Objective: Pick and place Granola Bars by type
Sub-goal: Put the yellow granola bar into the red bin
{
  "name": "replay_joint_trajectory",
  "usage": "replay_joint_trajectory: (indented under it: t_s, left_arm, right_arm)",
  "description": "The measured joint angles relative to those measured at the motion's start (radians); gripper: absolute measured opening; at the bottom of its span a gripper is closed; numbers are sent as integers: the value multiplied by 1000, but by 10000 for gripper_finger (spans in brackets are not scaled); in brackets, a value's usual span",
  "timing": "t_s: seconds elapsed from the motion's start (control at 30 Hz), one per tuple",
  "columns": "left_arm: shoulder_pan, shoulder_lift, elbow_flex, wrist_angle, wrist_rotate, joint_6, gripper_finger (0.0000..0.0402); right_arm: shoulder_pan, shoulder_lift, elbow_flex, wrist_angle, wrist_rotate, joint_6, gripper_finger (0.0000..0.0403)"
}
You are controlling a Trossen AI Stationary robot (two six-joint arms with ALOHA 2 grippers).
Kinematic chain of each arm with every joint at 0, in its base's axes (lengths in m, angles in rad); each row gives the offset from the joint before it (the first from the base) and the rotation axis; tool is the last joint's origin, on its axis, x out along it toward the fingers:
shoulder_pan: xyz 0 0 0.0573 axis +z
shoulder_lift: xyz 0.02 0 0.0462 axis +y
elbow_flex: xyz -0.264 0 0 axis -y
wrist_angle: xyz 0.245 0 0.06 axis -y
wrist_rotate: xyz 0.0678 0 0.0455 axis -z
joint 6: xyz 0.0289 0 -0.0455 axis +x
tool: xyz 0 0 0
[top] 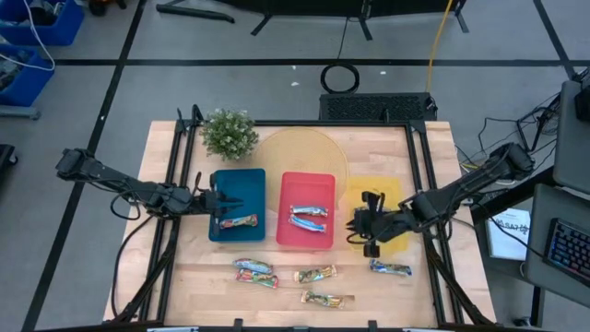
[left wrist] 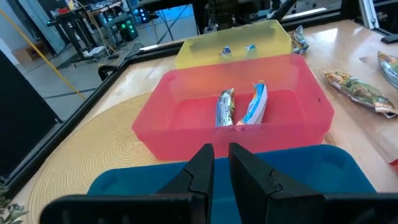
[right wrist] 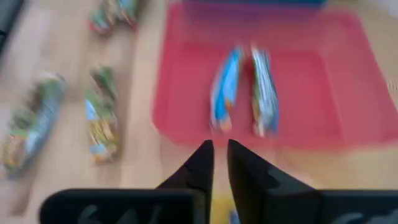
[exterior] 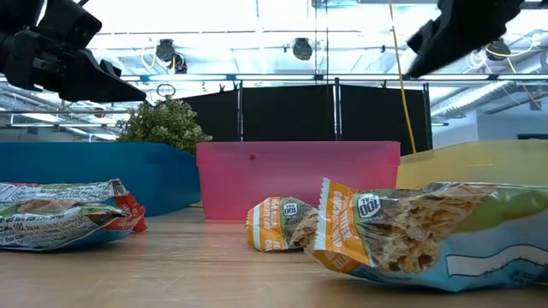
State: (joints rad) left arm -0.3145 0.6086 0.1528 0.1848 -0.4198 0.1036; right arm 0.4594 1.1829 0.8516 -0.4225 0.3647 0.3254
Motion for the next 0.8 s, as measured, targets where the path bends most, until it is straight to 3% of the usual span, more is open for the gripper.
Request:
replay_joint_trajectory:
  t_s: [0.1, 0.3, 0.8]
  left_arm:
    - [0, 0, 0, 0, 0, -1, 58]
    - [0, 0, 0, 1, 0, -27, 58]
    - [0, 0, 0, 57, 0, -31, 58]
  right_arm:
    - [17, 18, 0, 38, 8, -37, 6]
    - [22, 95, 0, 34, 81, -1, 2]
    - [98, 273, 17, 156, 14, 78, 1]
